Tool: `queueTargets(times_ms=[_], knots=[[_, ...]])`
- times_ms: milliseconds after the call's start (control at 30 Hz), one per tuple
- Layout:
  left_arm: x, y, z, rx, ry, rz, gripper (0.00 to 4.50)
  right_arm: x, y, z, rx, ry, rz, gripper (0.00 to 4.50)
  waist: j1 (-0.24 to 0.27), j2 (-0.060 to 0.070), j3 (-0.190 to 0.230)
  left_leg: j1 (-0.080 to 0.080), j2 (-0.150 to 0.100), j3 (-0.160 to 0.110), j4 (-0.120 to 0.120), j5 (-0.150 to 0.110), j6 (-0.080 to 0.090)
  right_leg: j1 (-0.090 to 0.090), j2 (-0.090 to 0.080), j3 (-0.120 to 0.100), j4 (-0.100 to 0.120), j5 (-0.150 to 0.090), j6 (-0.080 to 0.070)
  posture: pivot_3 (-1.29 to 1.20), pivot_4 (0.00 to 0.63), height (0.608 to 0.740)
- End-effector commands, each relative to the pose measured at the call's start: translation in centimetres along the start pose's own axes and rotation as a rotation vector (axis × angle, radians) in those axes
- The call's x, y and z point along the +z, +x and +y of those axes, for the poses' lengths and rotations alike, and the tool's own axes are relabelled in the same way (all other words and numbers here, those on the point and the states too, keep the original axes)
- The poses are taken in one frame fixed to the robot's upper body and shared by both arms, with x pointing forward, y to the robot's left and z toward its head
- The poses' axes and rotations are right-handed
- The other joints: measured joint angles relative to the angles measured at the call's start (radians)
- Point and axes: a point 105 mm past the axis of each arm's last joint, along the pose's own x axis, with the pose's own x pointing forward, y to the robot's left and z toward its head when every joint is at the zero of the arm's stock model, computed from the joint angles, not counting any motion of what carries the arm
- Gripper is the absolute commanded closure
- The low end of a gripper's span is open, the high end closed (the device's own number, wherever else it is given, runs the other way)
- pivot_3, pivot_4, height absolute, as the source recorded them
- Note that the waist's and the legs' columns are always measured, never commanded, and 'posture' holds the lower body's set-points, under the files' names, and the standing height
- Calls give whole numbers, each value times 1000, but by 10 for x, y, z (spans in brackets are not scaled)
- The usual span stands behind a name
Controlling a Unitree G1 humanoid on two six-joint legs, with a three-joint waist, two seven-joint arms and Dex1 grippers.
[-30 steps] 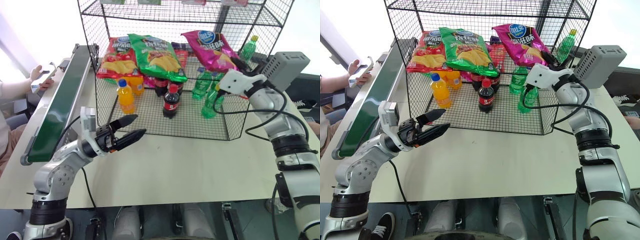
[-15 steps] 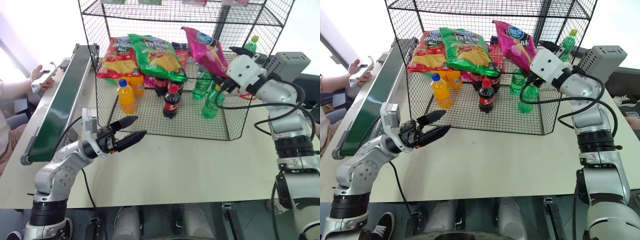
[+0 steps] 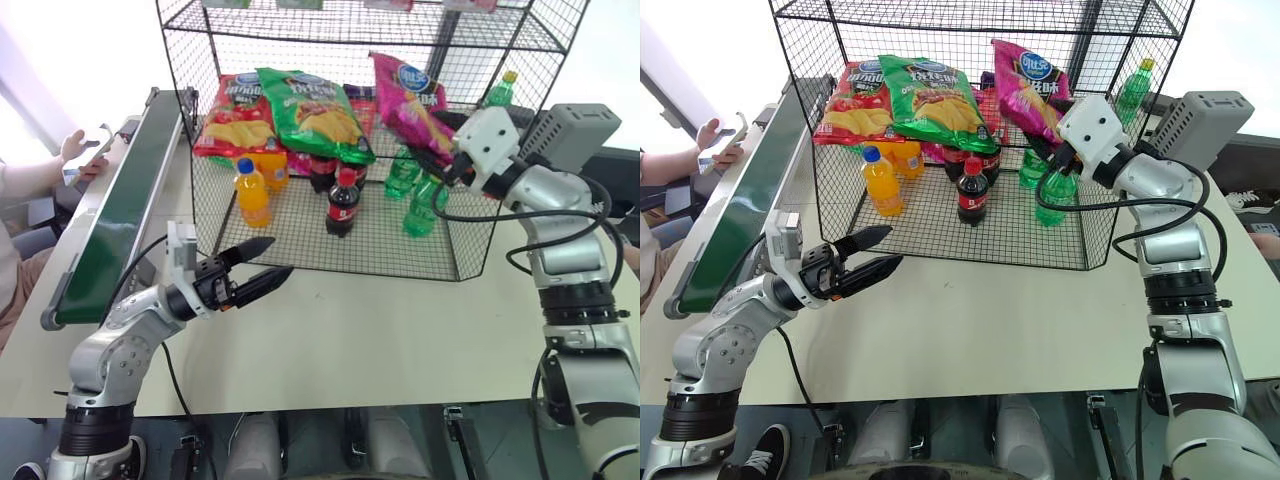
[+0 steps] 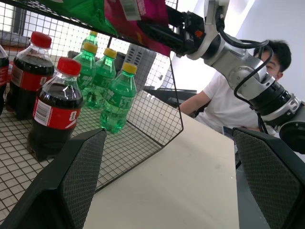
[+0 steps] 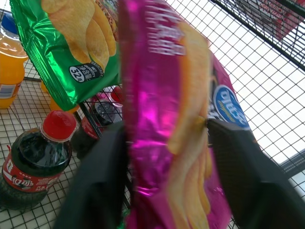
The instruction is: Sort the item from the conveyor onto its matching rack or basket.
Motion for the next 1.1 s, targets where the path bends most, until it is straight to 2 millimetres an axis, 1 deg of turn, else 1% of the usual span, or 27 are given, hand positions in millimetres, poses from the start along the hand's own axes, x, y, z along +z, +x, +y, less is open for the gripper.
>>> queueTargets(times_ms=[33,67,100,167,233,267,367,467,533,633,800,933,1033,1100], knots=[[8,5,-8,-38,43,-16,0,18,0,-8,-24,-99,-58,3687,0,0,0,0,0,0,0,0,0,0,0,0,0,0,0,0,150,740],[8,5,-8,-36,51,-11,0,18,-1,-8,-27,-135,-53,4186,0,0,0,0,0,0,0,0,0,0,0,0,0,0,0,0,150,740],[7,5,-8,-35,57,-8,0,18,-2,-9,-30,-159,-50,4459,0,0,0,0,0,0,0,0,0,0,0,0,0,0,0,0,150,740],[7,6,-9,-37,53,-7,0,17,-5,-14,-60,-266,-31,4459,0,0,0,0,0,0,0,0,0,0,0,0,0,0,0,0,150,740],[7,6,-9,-37,53,-8,0,17,-6,-18,-91,-321,-24,4459,0,0,0,0,0,0,0,0,0,0,0,0,0,0,0,0,150,740],[8,6,-8,-36,50,-10,0,17,-7,-19,-84,-368,-19,4459,0,0,0,0,0,0,0,0,0,0,0,0,0,0,0,0,150,740],[7,6,-9,-40,50,-7,0,15,-11,-20,-72,-591,37,4459,1,0,0,0,0,0,0,0,0,0,0,0,0,0,0,0,150,740],[7,6,-9,-39,46,-12,0,17,-13,-22,-80,-701,58,4459,0,0,0,0,0,0,0,0,0,0,0,0,0,0,0,0,150,740],[8,6,-9,-42,48,-15,0,12,-15,-27,-98,-726,98,4459,-2,0,0,0,0,0,0,0,0,-1,0,0,0,0,0,0,150,740],[7,7,-9,-44,56,-9,0,-1,-14,-29,-102,-690,144,4459,-2,0,0,0,0,0,0,0,0,-1,0,0,0,0,0,0,150,740],[8,9,-9,-48,58,-8,0,-10,-5,-33,-111,-703,184,4459,-2,0,0,0,0,0,0,0,0,-1,0,0,0,0,0,0,150,740],[8,9,-10,-47,58,-9,0,-10,-4,-33,-113,-656,167,4459,-1,0,0,0,0,0,0,0,0,-1,0,0,0,0,0,0,150,740],[6,7,-10,-43,52,-6,0,-7,-5,-36,-120,-620,150,3607,-2,0,0,-1,0,0,0,0,0,-1,0,0,0,0,0,0,150,740],[5,7,-10,-45,44,-7,0,-4,-5,-36,-112,-639,138,2654,-2,0,0,0,0,0,0,0,0,-1,0,0,0,0,0,0,150,740]])
